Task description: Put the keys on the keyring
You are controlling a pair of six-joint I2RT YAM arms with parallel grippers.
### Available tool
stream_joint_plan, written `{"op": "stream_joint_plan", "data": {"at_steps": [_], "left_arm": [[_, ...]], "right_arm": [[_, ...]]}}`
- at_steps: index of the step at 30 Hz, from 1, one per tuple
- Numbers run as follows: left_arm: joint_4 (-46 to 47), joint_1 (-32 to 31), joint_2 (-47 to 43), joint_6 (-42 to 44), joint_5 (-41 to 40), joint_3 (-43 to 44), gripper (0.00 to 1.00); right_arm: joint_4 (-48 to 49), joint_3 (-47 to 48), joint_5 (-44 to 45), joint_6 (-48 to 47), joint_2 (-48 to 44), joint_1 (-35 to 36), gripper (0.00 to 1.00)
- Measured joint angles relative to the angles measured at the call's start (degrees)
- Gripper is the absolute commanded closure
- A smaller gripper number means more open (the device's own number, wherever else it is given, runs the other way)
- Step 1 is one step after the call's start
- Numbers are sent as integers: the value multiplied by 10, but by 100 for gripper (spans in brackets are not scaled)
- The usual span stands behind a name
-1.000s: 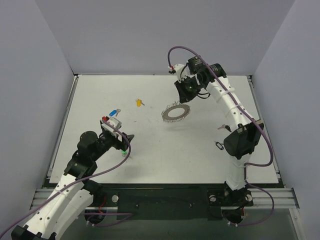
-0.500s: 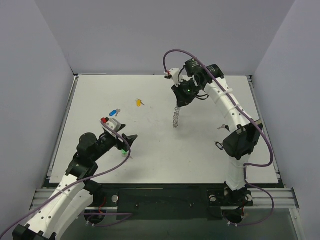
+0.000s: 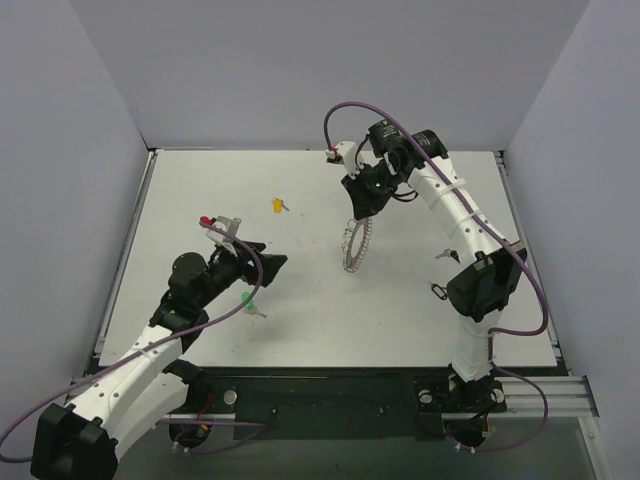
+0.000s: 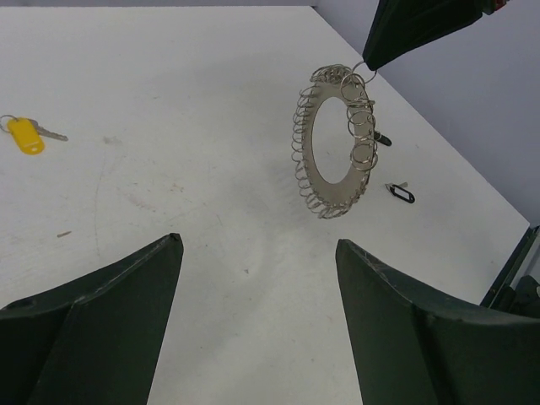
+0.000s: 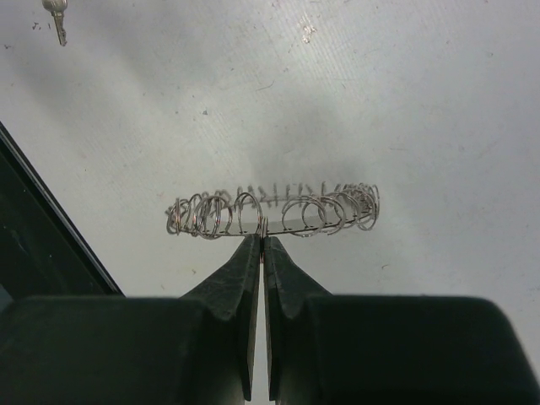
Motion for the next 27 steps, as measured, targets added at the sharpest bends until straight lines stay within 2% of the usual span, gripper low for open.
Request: {"op": "stream_joint_plan", "data": {"at_steps": [11, 17, 22, 27], "left_arm": [[85, 0, 59, -45, -7, 0, 19], [125, 0, 90, -15, 20, 12, 24], [156, -1, 159, 25, 66, 48, 30], [214, -9, 235, 51, 119, 75, 32]], "right_arm": [[-6, -5, -6, -11, -2, 0, 100], [-14, -5, -17, -17, -5, 1, 100], [-15, -5, -27, -20, -5, 7, 100], [-15, -5, -35, -25, -5, 15, 100]]}}
